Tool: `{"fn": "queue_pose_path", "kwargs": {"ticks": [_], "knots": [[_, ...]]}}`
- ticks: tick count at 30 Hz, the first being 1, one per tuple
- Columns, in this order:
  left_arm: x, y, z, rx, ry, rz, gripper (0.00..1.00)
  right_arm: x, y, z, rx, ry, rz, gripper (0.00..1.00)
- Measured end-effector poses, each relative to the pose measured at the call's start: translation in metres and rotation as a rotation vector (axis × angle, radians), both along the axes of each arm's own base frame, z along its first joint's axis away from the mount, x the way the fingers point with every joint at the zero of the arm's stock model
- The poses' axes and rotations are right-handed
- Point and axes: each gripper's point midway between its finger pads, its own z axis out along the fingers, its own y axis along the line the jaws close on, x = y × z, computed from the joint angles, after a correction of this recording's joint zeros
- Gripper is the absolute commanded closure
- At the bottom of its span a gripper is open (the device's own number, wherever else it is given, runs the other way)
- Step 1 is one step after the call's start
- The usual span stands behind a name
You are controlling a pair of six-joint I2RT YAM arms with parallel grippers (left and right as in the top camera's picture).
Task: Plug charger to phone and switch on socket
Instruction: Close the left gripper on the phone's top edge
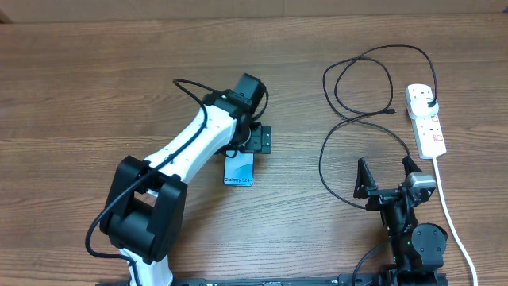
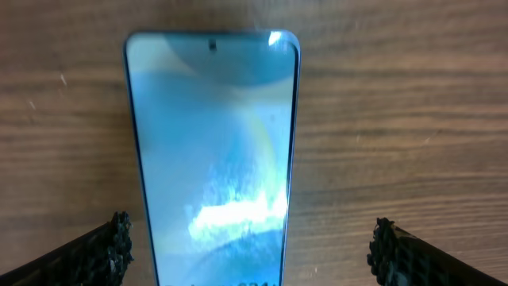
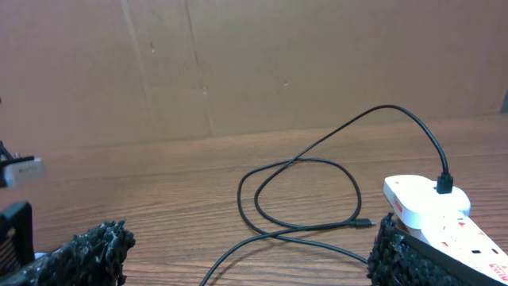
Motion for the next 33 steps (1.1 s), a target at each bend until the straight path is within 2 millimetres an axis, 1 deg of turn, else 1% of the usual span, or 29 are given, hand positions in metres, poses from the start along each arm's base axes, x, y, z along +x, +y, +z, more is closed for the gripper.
{"fn": "queue_pose_path", "kwargs": {"ticks": [7,16,22,29,33], "knots": [[-0.007,0.01,-0.01,0.062,0.037,0.015,0.0,0.0,0.0,0.0,0.0,0.0,0.0,0.0],[-0.001,0.008,-0.013,0.055,0.007,0.015,0.0,0.0,0.0,0.0,0.0,0.0,0.0,0.0],[-0.007,0.012,-0.024,0.063,0.014,0.006,0.0,0.0,0.0,0.0,0.0,0.0,0.0,0.0],[-0.003,0.01,-0.025,0.058,-0.003,0.002,0.0,0.0,0.0,0.0,0.0,0.0,0.0,0.0],[-0.003,0.01,-0.028,0.057,-0.011,-0.009,0.0,0.0,0.0,0.0,0.0,0.0,0.0,0.0]]}}
